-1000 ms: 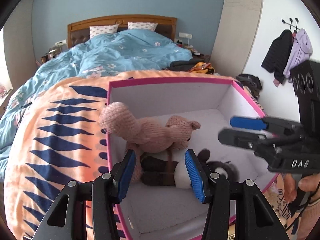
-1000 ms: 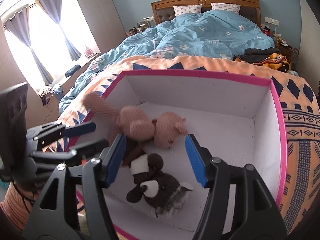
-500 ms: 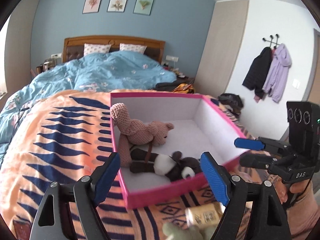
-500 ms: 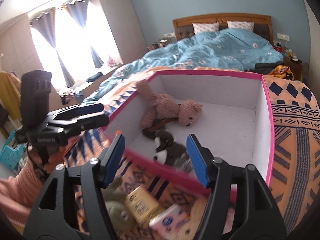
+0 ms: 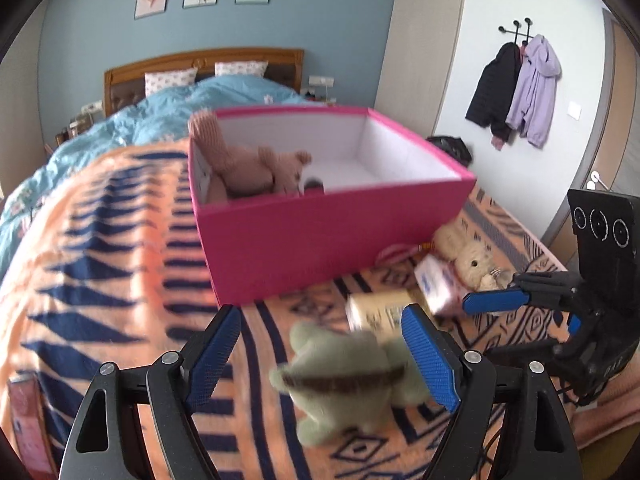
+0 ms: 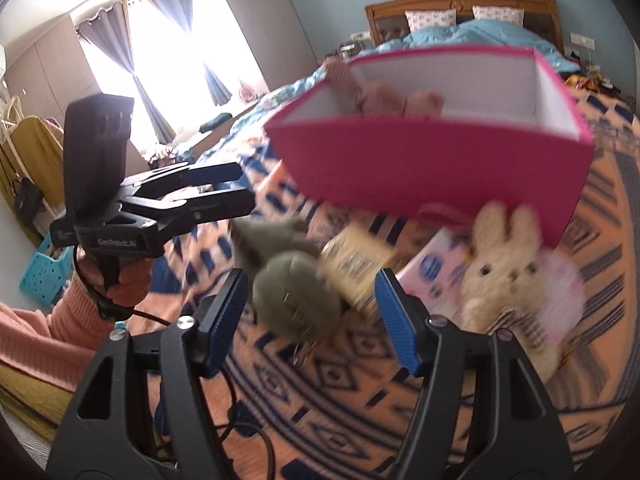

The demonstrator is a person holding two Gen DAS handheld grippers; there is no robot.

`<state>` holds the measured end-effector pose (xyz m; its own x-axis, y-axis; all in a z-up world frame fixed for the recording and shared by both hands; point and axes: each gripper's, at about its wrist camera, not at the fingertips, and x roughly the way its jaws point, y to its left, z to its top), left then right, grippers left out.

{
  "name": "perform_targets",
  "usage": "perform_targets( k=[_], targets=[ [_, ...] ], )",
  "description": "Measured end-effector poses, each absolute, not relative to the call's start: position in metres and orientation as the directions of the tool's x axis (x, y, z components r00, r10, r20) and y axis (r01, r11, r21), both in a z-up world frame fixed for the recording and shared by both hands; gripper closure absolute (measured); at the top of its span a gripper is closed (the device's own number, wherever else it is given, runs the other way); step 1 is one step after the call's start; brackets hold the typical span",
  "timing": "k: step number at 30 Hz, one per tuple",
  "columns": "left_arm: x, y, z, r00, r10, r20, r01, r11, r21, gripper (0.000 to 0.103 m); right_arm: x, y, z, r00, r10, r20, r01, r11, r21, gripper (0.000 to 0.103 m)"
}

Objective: Organize objects
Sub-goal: 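Grasp the green dinosaur plush with the right gripper, then lift the green dinosaur with the right gripper and drop it into the box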

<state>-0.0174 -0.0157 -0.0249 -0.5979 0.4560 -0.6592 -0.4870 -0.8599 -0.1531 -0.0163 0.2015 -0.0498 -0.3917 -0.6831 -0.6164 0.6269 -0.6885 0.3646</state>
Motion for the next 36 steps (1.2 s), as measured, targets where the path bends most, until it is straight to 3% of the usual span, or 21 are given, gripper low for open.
perform_targets(
  k=[7, 14, 17, 36],
  targets=[
    [-0.012, -0.021, -0.046, -0.546, 0.468, -0.696, -0.470, -0.858, -0.208, 0.019, -0.015, 0.177, -0.069, -0.373, -0.664, -0.649, 0.630, -0.694, 0.348, 0.036],
    [-0.011, -0.022, -0.053, -0.492, 0.521, -0.698, -0.487, -0.829, -0.275, 0.039, -0.027, 0.173, -0.075, -0.399, -0.643, -0.653, 0.591, -0.725, 0.353, 0.039],
    [-0.009, -0.021, -0.053, -0.489, 0.525, -0.696, -0.489, -0.826, -0.279, 0.042, -0.028, 0.171, -0.076, -0.405, -0.642, -0.651, 0.593, -0.726, 0.347, 0.043],
    [0.004, -0.015, -0.034, -0.482, 0.605, -0.634, -0.504, -0.783, -0.364, 0.043, -0.012, 0.191, -0.045, -0.472, -0.652, -0.593, 0.623, -0.723, 0.299, 0.046]
  ],
)
